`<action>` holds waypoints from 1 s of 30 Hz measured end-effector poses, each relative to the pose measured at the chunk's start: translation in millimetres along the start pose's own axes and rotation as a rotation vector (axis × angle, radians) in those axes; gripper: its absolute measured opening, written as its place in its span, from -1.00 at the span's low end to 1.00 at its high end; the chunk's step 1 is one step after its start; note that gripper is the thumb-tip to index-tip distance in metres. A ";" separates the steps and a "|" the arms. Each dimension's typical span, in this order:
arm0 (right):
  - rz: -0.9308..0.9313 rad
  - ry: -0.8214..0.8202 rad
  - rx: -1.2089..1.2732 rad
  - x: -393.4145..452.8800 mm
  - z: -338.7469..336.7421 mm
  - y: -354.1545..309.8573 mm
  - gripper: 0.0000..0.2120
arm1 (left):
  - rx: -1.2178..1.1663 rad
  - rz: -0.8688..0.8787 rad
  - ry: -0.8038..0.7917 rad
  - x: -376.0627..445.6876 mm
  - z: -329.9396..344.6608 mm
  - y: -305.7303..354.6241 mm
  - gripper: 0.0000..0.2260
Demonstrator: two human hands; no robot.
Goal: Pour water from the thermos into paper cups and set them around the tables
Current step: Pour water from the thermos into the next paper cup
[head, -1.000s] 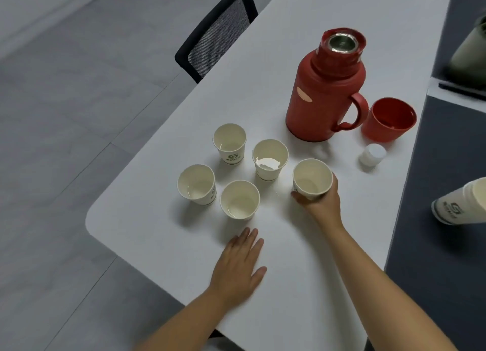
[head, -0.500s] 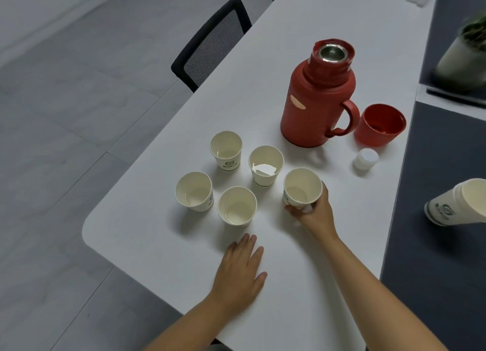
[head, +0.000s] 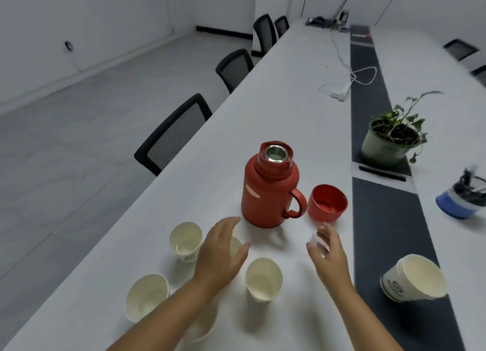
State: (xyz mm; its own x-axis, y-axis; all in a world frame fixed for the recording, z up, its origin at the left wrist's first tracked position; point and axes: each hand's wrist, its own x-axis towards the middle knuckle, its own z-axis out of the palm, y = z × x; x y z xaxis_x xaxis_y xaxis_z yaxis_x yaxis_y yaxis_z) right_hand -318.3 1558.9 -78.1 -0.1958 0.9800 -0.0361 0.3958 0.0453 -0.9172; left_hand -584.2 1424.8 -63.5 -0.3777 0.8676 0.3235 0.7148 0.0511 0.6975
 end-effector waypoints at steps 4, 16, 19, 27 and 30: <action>0.000 -0.021 -0.010 51.2 18.4 -18.2 -0.36 | -0.135 -0.295 -0.171 91.1 16.6 -15.7 -0.02; 0.181 0.238 0.122 98.9 81.4 -32.0 -0.79 | -0.402 -0.151 -0.307 159.9 13.0 1.4 -0.05; 0.154 0.281 0.140 84.6 76.2 -41.1 -0.77 | -0.398 -0.142 -0.285 150.5 10.7 10.0 -0.05; -0.048 0.310 0.034 28.0 3.8 -95.6 -0.68 | -0.466 -0.125 -0.112 101.4 -10.9 81.2 -0.08; -0.209 0.303 -0.025 -3.7 -36.7 -125.6 -0.63 | -0.540 -0.133 -0.048 80.2 -19.8 119.7 -0.07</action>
State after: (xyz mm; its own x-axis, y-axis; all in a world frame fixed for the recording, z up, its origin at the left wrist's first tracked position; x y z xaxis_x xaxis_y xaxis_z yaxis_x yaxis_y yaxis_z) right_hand -334.3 1556.7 51.8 -0.0020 0.9618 0.2736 0.3974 0.2518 -0.8824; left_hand -540.6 1490.7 58.5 -0.4076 0.8933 0.1895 0.2547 -0.0881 0.9630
